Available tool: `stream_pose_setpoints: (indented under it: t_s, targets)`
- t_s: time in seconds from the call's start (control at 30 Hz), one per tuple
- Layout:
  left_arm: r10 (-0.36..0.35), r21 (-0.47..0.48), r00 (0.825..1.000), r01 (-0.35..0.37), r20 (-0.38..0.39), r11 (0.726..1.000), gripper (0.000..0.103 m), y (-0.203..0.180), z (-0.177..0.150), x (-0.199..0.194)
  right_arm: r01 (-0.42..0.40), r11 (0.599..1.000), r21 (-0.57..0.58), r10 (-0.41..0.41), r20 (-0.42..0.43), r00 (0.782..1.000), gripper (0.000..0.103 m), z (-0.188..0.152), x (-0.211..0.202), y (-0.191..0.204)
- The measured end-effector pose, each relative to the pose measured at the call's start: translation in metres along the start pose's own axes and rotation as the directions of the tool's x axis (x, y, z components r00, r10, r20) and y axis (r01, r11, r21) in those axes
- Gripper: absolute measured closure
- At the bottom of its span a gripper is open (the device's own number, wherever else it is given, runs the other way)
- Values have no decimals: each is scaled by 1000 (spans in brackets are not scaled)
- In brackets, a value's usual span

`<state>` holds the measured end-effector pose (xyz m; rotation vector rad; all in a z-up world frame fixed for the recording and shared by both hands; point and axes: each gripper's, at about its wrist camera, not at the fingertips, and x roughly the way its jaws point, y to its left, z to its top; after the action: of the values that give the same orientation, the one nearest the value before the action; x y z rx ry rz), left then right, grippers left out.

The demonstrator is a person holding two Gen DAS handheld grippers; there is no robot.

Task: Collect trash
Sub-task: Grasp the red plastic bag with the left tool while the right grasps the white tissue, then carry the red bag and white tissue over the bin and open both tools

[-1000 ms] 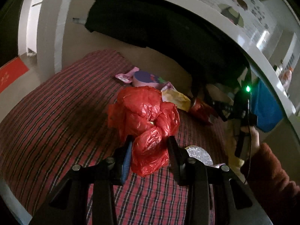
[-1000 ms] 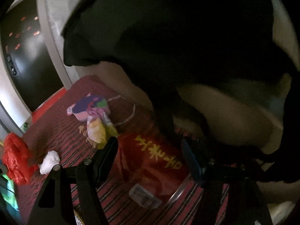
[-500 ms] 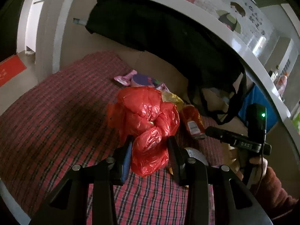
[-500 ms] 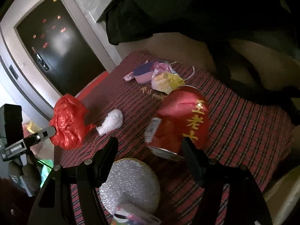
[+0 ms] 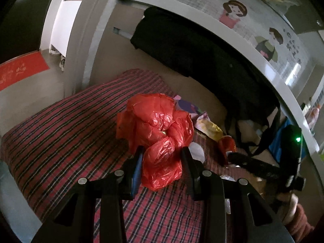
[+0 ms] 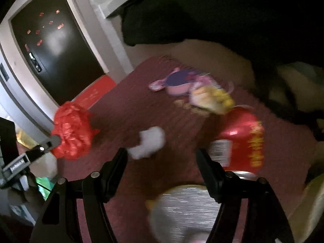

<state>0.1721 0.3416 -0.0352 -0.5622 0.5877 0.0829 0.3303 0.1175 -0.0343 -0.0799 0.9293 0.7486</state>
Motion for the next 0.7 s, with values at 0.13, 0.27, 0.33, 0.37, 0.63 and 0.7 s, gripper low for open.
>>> stream_pose_setpoints:
  t_s: [0.13,0.27,0.33,0.37,0.63,0.7]
  targets:
    - [6,18,1000,-6,30,1000,66,8,-1,-9,125,991,-55,-123,35,992,47,-1,32,33]
    - [2,-3,999,-2,47,1000,66,21,-2,-17,193,980,-58,-192,10,981,55,0,65,41]
    - [0,-15,999,0,48,1000,66,29,-3,-18,211,977,-42,-211,-14,977,56,-1,75,39]
    - [1,-19,999,0,48,1000,66,31,-4,-18,192,981,-19,-192,-35,981,57,-1,81,34]
    - [-40,5,999,40,30,999,66,15,2,-3,87,996,3,-87,68,994,91,-4,22,37]
    - [-72,33,997,71,25,997,66,-4,4,3,82,997,10,-83,100,991,91,-7,-2,34]
